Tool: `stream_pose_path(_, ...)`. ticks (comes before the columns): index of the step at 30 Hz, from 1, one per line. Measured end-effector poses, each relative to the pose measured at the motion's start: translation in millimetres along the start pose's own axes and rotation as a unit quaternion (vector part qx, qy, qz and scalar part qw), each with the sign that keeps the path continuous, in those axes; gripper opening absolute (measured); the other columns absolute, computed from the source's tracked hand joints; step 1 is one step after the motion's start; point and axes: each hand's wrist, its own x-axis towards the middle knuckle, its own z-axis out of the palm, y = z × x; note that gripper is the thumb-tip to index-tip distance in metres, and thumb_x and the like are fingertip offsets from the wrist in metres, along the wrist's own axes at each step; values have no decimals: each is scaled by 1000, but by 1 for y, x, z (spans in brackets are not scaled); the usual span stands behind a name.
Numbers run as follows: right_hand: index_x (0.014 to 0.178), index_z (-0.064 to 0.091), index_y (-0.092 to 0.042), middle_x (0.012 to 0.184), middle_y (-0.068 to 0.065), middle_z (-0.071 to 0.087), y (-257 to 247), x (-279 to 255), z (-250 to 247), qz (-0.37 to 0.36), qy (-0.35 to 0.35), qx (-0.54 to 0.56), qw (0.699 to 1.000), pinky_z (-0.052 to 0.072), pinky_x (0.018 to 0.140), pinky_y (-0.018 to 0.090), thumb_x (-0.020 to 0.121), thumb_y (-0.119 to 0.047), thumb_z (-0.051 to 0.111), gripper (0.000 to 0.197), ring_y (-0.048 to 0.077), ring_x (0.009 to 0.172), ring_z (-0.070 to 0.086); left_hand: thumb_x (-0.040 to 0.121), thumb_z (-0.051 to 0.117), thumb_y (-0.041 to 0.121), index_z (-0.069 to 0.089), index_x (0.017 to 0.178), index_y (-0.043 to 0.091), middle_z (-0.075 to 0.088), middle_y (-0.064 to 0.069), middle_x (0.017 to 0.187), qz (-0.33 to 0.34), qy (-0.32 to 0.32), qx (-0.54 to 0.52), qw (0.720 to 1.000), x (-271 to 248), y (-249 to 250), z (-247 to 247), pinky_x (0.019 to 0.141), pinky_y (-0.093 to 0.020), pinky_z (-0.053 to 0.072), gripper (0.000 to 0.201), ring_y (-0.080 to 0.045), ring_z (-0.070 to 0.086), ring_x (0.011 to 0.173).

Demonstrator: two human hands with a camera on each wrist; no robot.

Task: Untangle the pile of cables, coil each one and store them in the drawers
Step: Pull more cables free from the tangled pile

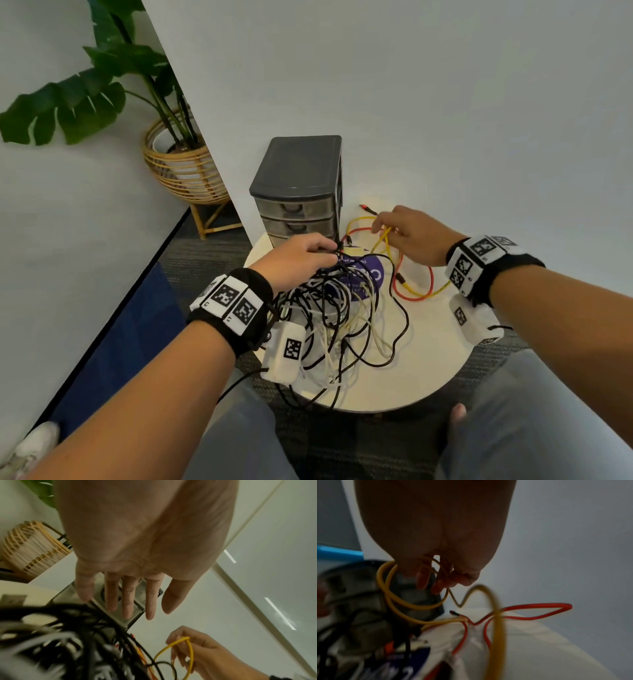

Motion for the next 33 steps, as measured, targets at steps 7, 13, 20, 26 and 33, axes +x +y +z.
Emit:
stream_pose_path(7,141,46,-37,135,2,37,-6,2,18,47,-63,-72,994,45,92,44,92,0,48,61,28,114,47,101,60,34,57,141,26,57,6,137,-22,-57,44,997,4,-8,14,91,-23,37,40,-8,51,116)
stream_pose_path(13,154,18,-47,148,6,25,-12,-1,10,105,15,-233,967,40,93,46,95,-19,57,76,30,123,47,102,58,33,55,143,26,56,5,139,-31,-40,7,999,2,-4,10,93,-24,37,41,-11,52,123)
stream_pose_path(20,151,16,-45,148,7,24,-19,-15,-13,163,5,-214,963,47,93,47,87,-20,65,85,25,89,54,104,56,30,54,143,26,58,-2,140,-42,-5,-46,998,-10,-5,9,98,-29,41,39,-14,55,121)
stream_pose_path(26,151,21,-41,147,7,30,-32,-37,-36,187,10,-233,954,43,99,52,89,-38,62,75,33,121,50,109,41,35,47,149,28,48,1,149,-35,64,-79,994,-27,-4,4,100,-30,32,41,-11,42,122)
stream_pose_path(33,101,67,-27,98,-12,60,-87,-54,-29,38,-10,-19,999,41,74,28,92,-40,66,16,16,93,59,103,55,29,62,130,20,57,-3,139,-97,105,-53,988,-35,-23,6,103,-33,39,29,-20,51,123)
